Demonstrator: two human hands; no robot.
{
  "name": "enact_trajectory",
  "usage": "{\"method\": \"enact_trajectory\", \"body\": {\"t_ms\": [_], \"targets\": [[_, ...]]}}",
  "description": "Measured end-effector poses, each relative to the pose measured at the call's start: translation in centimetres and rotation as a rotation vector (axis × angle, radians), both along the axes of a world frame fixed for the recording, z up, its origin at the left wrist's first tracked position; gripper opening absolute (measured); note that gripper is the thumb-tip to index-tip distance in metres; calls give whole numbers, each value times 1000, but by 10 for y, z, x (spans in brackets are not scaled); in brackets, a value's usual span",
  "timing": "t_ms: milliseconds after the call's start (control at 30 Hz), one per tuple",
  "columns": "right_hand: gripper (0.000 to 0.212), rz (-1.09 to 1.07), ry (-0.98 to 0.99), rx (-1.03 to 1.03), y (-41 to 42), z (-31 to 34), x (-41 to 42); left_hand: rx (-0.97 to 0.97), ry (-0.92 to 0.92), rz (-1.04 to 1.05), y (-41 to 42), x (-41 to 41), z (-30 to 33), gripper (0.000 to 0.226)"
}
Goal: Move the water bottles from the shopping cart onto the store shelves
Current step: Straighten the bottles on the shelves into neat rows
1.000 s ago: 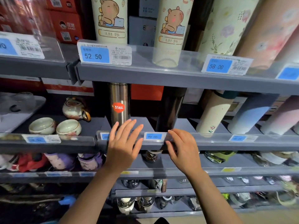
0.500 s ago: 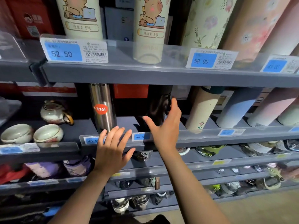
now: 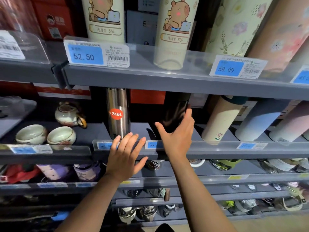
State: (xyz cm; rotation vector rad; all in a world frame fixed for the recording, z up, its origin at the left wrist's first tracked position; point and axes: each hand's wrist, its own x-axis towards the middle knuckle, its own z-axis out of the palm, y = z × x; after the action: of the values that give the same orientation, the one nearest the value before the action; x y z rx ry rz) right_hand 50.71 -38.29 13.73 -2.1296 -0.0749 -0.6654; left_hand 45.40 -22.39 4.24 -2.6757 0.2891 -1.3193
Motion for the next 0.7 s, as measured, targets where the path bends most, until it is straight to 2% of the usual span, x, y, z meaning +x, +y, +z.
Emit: {"method": "enact_trajectory", "body": {"t_ms": [100, 300, 533, 700], "targets": [[101, -1, 36, 24, 0, 3, 4, 6, -2, 6, 0, 1, 1, 62], [102, 170, 77, 69, -9, 0, 6, 17, -25, 16, 0, 1, -1, 60], [105, 44, 56, 32, 3, 4, 9, 24, -41, 7, 0, 1, -1, 60], [99, 136, 84, 81, -8, 1, 11, 30, -57, 3, 1, 2, -3, 59]]}}
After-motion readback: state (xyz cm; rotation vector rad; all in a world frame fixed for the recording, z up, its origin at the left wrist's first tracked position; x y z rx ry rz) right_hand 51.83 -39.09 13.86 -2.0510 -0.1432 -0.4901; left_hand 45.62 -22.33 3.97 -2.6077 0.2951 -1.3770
